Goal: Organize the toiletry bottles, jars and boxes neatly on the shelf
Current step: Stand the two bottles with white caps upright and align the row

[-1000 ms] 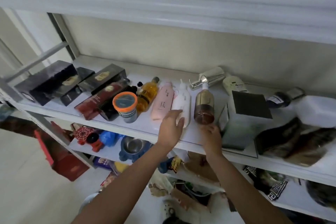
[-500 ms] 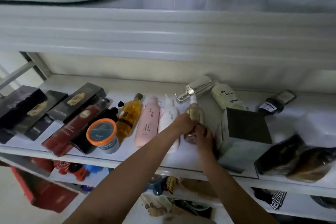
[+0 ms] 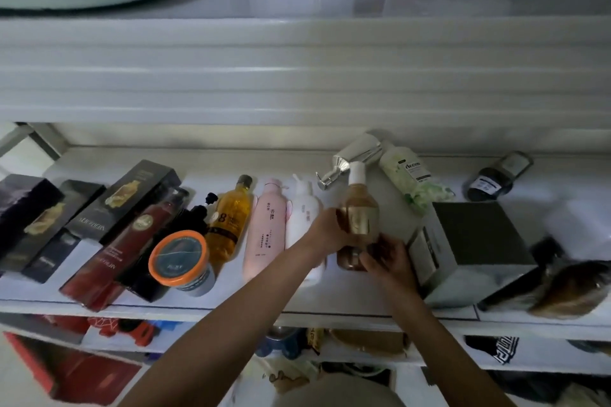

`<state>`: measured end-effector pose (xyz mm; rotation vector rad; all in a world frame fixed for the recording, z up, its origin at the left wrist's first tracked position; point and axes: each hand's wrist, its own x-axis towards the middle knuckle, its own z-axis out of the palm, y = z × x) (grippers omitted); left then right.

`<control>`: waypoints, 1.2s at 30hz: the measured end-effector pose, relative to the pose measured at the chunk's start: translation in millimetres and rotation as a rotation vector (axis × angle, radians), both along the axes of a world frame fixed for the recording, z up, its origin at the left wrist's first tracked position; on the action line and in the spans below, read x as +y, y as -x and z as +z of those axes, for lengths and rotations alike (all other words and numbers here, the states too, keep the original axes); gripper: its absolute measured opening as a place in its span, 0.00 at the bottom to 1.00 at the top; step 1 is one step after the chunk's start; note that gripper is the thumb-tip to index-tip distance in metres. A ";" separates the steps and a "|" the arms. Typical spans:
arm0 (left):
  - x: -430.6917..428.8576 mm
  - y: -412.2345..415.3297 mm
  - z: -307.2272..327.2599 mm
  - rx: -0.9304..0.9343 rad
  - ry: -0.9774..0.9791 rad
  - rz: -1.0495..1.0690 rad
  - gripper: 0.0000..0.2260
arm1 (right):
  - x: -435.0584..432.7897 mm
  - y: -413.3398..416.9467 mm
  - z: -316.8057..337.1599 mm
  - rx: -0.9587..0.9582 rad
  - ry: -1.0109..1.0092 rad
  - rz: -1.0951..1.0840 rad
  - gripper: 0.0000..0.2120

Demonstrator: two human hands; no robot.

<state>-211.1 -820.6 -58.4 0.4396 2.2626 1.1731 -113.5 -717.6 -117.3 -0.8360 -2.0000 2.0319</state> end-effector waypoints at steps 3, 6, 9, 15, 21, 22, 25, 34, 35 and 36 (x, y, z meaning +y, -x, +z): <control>-7.5 -6.9 -1.9 -0.017 -0.139 -0.006 0.14 | 5.8 -5.3 3.4 0.022 0.046 0.090 0.31; -15.0 -15.6 -3.4 0.019 -0.204 -0.068 0.23 | 6.8 -10.3 3.5 -0.062 -0.028 0.223 0.47; -23.8 -26.6 -12.0 0.090 -0.233 -0.147 0.40 | 3.8 -16.6 4.5 -0.145 -0.184 0.279 0.52; -35.0 -42.3 -20.1 0.186 -0.140 -0.193 0.40 | -2.6 -22.7 -5.3 -0.074 -0.319 0.234 0.44; -29.5 -49.4 -22.9 0.223 -0.090 -0.182 0.37 | -9.0 -26.9 2.4 -0.040 -0.460 0.189 0.30; -29.5 -48.6 -23.1 0.224 -0.097 -0.188 0.37 | -8.9 -33.2 2.1 -0.036 -0.492 0.194 0.27; -30.0 -45.2 -24.2 0.239 -0.116 -0.205 0.37 | -13.0 -66.9 -3.5 -0.009 -0.626 0.076 0.21; -27.5 -44.1 -27.1 0.203 -0.160 -0.225 0.36 | 8.5 -99.8 -15.4 0.054 -0.405 -0.556 0.47; -26.5 -44.0 -27.5 0.192 -0.172 -0.225 0.36 | 11.7 -95.8 -12.8 0.071 -0.324 -0.520 0.51; -25.5 -44.1 -28.0 0.186 -0.183 -0.225 0.36 | 14.3 -91.9 -11.4 0.088 -0.276 -0.492 0.54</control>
